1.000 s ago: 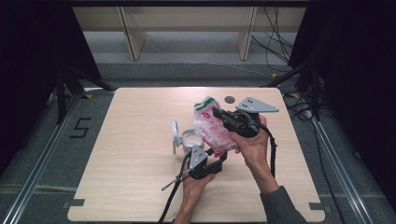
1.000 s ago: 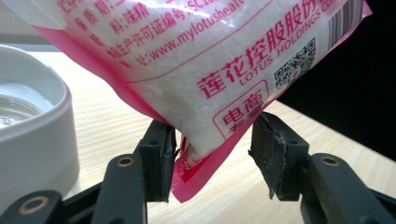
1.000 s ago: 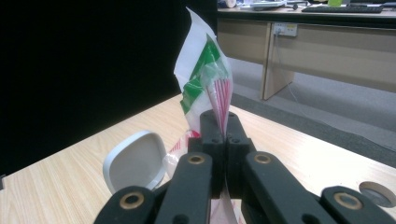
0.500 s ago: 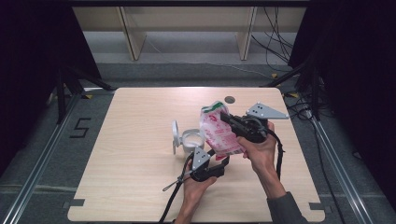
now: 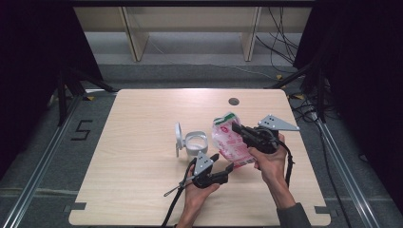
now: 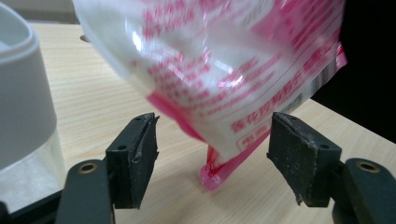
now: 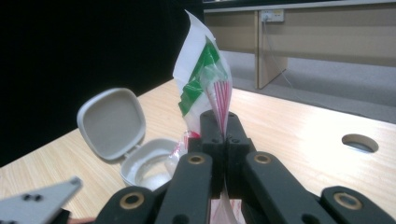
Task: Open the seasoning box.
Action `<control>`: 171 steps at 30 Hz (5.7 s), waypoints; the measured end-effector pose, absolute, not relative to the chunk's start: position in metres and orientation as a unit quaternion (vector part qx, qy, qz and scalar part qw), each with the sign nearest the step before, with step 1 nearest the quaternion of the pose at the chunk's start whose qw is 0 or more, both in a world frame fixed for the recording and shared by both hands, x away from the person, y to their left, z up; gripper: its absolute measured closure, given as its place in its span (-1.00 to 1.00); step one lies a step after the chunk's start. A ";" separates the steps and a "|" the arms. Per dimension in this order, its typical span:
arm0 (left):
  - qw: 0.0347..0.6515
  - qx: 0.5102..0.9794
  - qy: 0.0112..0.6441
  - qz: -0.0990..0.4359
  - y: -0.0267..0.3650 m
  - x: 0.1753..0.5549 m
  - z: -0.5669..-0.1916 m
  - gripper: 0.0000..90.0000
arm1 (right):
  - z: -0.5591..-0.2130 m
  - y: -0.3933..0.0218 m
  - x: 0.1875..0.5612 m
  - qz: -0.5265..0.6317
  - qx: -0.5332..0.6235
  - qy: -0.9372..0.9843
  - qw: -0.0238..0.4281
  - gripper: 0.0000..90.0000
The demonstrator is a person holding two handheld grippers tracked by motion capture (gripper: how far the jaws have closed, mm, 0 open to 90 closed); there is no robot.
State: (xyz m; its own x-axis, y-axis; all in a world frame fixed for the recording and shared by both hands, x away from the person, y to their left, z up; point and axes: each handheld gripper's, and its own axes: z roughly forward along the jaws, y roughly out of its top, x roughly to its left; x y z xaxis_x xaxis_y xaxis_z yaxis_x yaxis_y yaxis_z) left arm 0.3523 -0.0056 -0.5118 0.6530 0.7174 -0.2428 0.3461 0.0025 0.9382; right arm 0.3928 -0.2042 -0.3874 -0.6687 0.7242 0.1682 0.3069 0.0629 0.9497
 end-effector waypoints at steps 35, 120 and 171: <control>0.602 0.687 0.375 0.160 0.008 0.344 -0.502 -0.28 | -0.420 -0.271 0.384 0.539 0.433 0.691 0.210 1.00; 0.595 0.692 0.368 0.178 0.033 0.339 -0.493 -0.31 | -0.460 -0.275 0.364 0.474 0.512 0.682 0.219 0.08; 0.555 0.698 0.353 0.284 0.115 0.321 -0.468 0.97 | -0.467 -0.231 0.338 0.477 0.460 0.731 0.162 0.00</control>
